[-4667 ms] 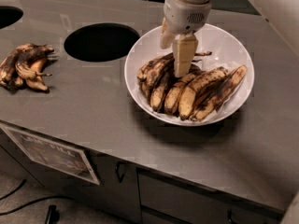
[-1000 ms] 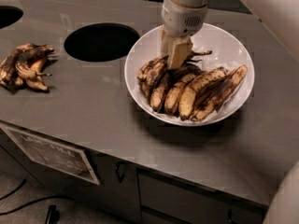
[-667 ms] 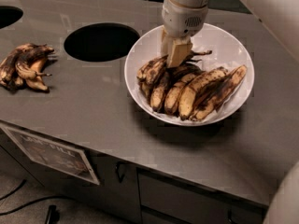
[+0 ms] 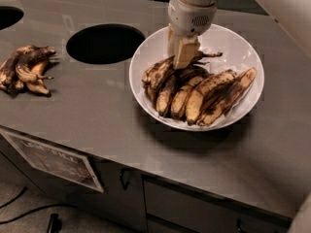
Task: Pick banana from white bowl
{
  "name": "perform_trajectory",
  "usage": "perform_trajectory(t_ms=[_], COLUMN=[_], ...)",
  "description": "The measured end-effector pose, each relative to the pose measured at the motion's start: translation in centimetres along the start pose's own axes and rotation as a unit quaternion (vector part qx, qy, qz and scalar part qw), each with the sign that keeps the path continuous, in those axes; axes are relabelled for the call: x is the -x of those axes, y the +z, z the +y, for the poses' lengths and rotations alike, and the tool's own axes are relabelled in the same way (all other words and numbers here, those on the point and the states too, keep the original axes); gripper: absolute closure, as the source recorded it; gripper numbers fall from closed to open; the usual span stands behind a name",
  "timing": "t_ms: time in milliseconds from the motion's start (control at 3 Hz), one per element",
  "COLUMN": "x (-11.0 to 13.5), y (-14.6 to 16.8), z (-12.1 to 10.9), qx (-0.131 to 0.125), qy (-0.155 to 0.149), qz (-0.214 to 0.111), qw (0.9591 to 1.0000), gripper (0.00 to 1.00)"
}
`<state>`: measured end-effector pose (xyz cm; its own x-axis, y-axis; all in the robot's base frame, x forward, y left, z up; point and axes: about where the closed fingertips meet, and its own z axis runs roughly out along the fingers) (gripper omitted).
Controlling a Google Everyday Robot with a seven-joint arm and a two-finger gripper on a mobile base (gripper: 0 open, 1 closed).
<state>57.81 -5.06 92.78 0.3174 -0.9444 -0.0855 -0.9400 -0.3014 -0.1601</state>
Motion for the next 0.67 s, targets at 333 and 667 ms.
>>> perform_trajectory(t_ms=[333,667], x=[0.9,1.6], y=[-1.7,-3.8], z=[0.5,1.3], qx=[-0.023,-0.054], qy=[-0.003,-0.003], qz=[0.014,0.028], qw=[0.9996,0.9982], gripper=[1.0,1.0])
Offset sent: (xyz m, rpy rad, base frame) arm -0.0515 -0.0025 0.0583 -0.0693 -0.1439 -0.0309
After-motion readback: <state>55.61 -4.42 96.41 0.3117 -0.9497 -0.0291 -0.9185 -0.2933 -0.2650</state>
